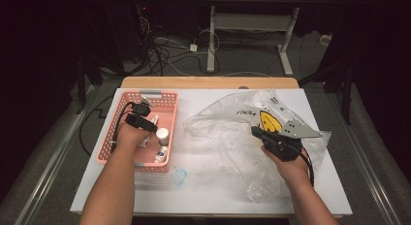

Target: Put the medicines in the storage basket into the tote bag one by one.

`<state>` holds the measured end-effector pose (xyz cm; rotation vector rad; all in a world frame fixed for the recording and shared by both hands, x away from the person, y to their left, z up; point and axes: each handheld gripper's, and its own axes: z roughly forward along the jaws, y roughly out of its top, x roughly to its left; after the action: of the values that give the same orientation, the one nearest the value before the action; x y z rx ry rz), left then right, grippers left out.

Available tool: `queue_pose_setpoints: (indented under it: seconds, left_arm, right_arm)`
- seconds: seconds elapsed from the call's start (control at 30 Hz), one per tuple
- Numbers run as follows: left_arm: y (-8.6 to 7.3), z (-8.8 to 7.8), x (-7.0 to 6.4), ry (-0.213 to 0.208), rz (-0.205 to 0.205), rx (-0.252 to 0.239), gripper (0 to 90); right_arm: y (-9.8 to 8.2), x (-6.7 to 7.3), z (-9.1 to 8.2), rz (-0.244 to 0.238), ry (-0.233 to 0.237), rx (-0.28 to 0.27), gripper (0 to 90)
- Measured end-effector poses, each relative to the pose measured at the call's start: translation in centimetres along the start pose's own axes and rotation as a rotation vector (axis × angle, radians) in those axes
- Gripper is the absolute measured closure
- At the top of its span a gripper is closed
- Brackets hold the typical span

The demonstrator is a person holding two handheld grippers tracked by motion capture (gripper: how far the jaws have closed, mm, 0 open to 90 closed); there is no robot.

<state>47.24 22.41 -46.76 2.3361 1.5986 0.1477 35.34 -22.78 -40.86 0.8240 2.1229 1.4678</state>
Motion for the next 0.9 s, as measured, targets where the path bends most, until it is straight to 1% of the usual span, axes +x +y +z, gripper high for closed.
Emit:
queue_pose_setpoints:
  seconds: [0.07, 0.13, 0.17, 0.2, 0.23, 0.27, 0.37, 0.53, 0.63, 0.73, 0.8, 0.83, 0.9]
  left_arm:
    - [-0.04, 0.00, 0.00, -0.004, -0.010, 0.001, 53.8]
    - [-0.15, -0.02, -0.01, 0.005, -0.020, -0.005, 56.8]
    - [-0.22, -0.02, -0.02, 0.004, -0.015, -0.009, 60.1]
    - [-0.24, -0.03, -0.03, 0.002, -0.014, -0.010, 65.4]
    - [-0.24, -0.03, -0.07, 0.005, -0.015, -0.010, 65.4]
    - [-0.24, -0.03, -0.11, 0.007, -0.013, -0.010, 67.4]
    - [-0.25, -0.04, -0.20, 0.012, -0.010, -0.011, 68.2]
    - [-0.57, -0.04, -0.18, 0.009, -0.007, -0.033, 68.8]
    - [-0.69, -0.10, -0.12, 0.000, 0.006, -0.043, 68.9]
    - [-0.84, -0.17, 0.00, -0.009, -0.007, -0.054, 68.9]
    - [-0.91, -0.28, 0.03, -0.016, -0.007, -0.063, 68.9]
    - [-0.93, -0.36, 0.05, -0.023, -0.017, -0.072, 68.9]
    - [-0.96, -0.58, 0.09, -0.019, -0.024, -0.075, 68.9]
  right_arm:
    - [0.00, 0.00, 0.04, -0.002, 0.001, 0.001, 90.0]
    - [-0.02, 0.05, 0.10, -0.001, 0.001, 0.003, 90.0]
    - [-0.02, 0.06, 0.13, -0.002, 0.002, 0.003, 90.0]
    - [-0.02, 0.10, 0.15, -0.004, 0.003, 0.006, 90.0]
    - [-0.02, 0.10, 0.15, -0.004, 0.003, 0.006, 90.0]
    - [-0.01, 0.10, 0.13, -0.006, 0.003, 0.006, 90.0]
    - [0.01, 0.08, 0.07, -0.005, 0.002, 0.000, 90.0]
    - [0.06, 0.08, -0.06, -0.008, -0.004, -0.001, 90.0]
    - [0.08, 0.16, -0.03, -0.010, -0.003, -0.001, 90.0]
    - [0.11, 0.19, -0.03, -0.011, -0.005, -0.006, 90.0]
    - [0.12, 0.18, -0.06, -0.009, -0.004, -0.007, 90.0]
    - [0.13, 0.16, -0.08, -0.008, -0.004, -0.008, 90.0]
    - [0.12, 0.12, -0.12, -0.006, 0.002, -0.011, 90.0]
